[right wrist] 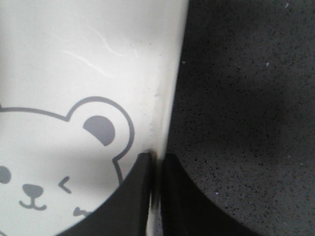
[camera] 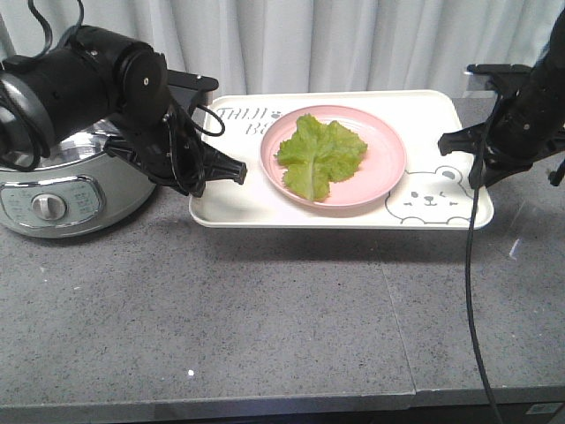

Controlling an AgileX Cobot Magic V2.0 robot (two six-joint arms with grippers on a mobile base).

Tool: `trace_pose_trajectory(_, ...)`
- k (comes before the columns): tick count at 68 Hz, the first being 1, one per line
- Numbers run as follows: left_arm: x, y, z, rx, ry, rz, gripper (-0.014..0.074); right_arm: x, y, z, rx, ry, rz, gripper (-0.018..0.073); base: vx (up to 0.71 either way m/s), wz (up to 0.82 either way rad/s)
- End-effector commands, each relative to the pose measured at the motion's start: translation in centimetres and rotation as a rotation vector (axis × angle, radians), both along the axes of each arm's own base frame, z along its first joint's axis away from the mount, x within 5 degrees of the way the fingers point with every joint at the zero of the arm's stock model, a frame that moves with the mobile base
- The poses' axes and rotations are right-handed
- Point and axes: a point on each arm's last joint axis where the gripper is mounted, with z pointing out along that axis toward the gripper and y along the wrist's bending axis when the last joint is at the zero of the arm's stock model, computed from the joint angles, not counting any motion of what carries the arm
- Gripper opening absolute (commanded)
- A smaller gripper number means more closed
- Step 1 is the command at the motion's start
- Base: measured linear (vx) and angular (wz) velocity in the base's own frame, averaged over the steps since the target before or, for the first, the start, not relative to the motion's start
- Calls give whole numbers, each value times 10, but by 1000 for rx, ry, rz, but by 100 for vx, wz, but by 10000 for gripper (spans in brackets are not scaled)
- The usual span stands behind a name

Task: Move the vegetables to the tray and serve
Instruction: 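Hold the tray raised with both grippers while the base turns away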

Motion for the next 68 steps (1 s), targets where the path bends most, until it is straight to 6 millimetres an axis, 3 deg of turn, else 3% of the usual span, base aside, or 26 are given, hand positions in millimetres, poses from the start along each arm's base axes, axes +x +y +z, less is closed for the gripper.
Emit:
trace_pose_trajectory(1, -14, -13, 47, -138, -139, -57, -6, -19, 13, 41, 68, -85, 58, -10, 0, 0)
trace_pose_trajectory(14, -16, -12, 51, -137, -137, -57, -6, -25, 12, 52, 63, -114, 59, -10, 0, 0)
trace_pose_trajectory(68, -20, -10, 56, -138, -138, -57, -6, -25, 12, 52, 60, -114, 59, -10, 0, 0)
